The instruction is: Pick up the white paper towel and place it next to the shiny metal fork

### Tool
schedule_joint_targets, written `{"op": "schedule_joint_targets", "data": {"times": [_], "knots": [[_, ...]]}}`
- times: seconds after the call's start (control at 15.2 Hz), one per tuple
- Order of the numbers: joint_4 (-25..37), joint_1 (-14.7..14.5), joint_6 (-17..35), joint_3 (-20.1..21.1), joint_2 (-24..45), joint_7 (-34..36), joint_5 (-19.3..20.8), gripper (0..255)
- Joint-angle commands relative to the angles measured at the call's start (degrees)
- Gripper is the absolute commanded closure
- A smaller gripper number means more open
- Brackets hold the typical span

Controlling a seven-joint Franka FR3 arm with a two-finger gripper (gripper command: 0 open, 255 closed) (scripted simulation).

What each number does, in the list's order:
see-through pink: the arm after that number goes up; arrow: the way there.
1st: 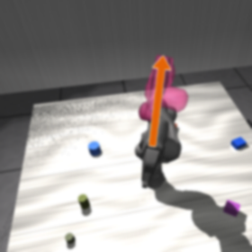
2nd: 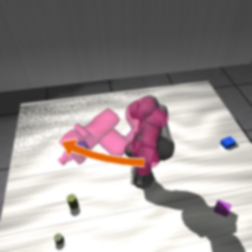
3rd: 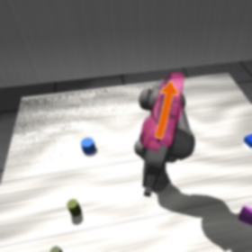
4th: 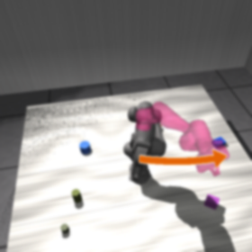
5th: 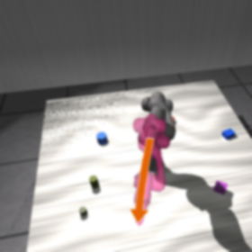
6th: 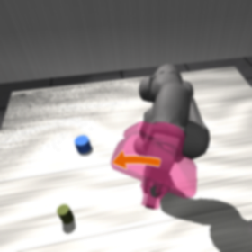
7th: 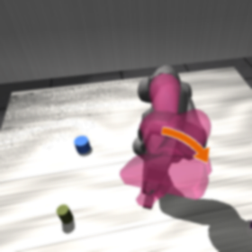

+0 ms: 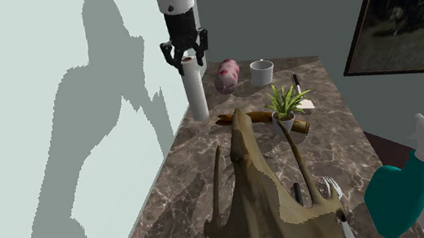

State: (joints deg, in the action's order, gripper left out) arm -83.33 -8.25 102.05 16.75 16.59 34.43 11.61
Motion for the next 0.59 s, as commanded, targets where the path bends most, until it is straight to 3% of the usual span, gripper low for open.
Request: {"op": "schedule_joint_targets", "data": {"times": [0.0,0.53], "knots": [[2.12,-0.22,-1.82,0.06,0.33,-0.10,0.04,255],[10.22,-0.96,-8.59,0.16,1.66,-0.75,0.31,255]]}}
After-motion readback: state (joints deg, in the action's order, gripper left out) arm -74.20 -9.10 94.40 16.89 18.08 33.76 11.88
